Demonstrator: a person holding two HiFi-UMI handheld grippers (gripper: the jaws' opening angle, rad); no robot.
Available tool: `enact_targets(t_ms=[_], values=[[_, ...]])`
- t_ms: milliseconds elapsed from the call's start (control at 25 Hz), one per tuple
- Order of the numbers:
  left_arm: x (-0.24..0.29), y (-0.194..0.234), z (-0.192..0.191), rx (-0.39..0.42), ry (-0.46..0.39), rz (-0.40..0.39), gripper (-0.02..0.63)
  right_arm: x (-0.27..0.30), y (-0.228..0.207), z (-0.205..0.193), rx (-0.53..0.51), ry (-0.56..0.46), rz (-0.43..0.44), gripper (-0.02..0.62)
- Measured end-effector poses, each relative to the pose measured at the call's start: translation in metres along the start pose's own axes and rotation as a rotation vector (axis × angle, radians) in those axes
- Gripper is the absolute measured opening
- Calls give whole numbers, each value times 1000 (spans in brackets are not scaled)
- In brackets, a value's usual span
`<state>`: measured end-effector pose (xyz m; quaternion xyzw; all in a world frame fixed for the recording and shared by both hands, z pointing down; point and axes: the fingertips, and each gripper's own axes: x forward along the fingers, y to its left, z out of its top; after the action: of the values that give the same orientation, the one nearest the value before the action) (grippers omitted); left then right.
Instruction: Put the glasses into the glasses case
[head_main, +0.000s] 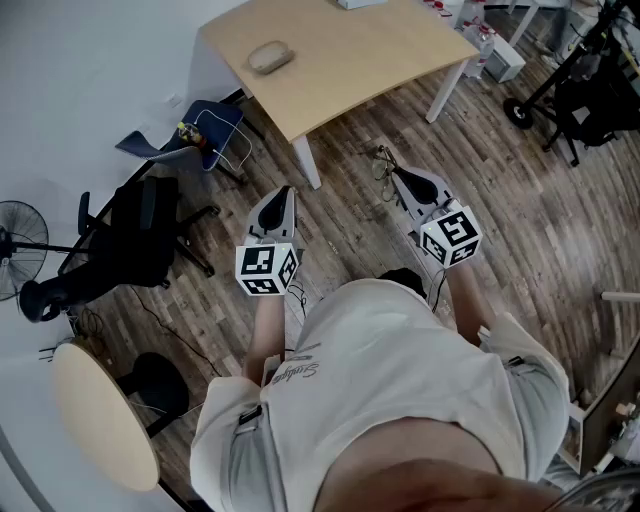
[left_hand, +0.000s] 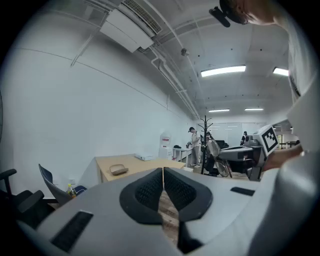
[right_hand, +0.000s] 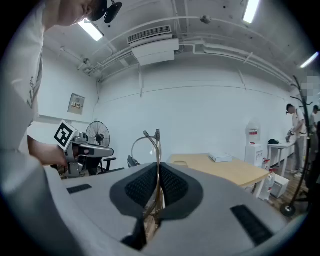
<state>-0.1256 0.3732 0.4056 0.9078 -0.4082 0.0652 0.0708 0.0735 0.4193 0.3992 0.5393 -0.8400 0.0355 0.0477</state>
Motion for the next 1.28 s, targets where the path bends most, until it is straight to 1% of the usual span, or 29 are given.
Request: enact_targets(t_ms=[240,480,640,760,920,1160,1280], values=[[8,11,2,-4,9,-4,17,14,-4,7,-29,0,-7,9],[16,16,-11,-21,34,-17,17,20,-15,0,-11,24,-29,9],[31,20,-23,-42,63,-22,17,27,-28,-7,8,48,-38,9],[49,23,-28,-54,87,-14,17,35,-43,-11,15,59,-26,9],[83,25,-15,-40,85,11,17,54,-73,-9,13,44,1,9],[134,28,15,-26,72,55,17,86,-118,4,-29,17,64,9],[154,31,18,-33,73,80,17,102,-139,3,-25,13,87,9]])
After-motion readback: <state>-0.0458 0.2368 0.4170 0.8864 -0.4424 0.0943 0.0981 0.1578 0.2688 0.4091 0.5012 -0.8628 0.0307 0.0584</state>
